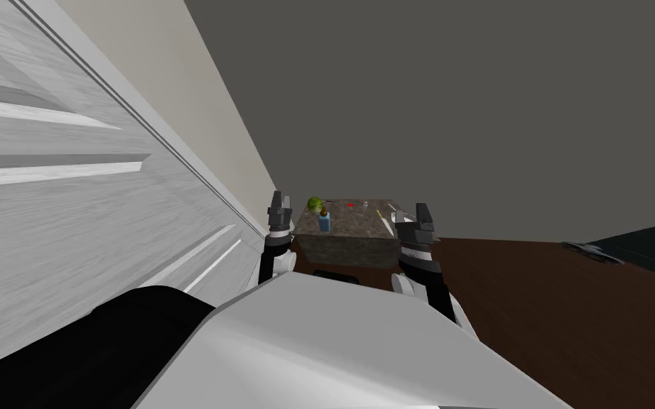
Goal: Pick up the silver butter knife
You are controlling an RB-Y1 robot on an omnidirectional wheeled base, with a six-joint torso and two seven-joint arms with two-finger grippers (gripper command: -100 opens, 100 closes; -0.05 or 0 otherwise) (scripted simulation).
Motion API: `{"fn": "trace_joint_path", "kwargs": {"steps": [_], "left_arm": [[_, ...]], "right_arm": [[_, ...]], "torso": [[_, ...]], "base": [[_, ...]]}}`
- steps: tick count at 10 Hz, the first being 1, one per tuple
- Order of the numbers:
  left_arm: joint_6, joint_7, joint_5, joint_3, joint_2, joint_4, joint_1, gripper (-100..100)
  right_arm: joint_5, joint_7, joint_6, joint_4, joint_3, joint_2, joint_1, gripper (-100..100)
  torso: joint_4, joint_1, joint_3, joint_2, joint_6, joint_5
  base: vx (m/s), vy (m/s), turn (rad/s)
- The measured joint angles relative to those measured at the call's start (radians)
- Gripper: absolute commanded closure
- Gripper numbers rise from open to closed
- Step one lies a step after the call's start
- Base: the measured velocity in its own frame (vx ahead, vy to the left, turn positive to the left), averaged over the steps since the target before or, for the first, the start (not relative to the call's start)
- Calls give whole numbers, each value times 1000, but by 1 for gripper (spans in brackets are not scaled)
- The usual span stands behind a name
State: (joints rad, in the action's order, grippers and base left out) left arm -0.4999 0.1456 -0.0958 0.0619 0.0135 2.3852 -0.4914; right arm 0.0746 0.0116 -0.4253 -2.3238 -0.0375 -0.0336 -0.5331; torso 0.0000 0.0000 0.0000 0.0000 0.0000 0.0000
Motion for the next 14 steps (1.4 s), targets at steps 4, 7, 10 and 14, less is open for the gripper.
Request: {"fn": "trace_joint_path", "kwargs": {"steps": [4,7,10,14], "left_arm": [[0,0,0,0,0,0,0,0],[0,0,0,0,0,0,0,0],[0,0,0,0,0,0,0,0],[0,0,0,0,0,0,0,0]], "right_arm": [[24,2,36,9,22,-75,-8,-100],[44,12,85,21,56,-143,-13,-100],[74,14,141,41,82,-213,-23,-100],[106,23,225,89,120,-325,-40,-100]], "torso": [[0,0,0,1,0,0],[0,0,0,1,0,0],[0,0,0,1,0,0],[0,1,0,0,0,0]], "base": [[-10,1,100],[-13,4,152],[-12,10,171],[-9,21,210]]}}
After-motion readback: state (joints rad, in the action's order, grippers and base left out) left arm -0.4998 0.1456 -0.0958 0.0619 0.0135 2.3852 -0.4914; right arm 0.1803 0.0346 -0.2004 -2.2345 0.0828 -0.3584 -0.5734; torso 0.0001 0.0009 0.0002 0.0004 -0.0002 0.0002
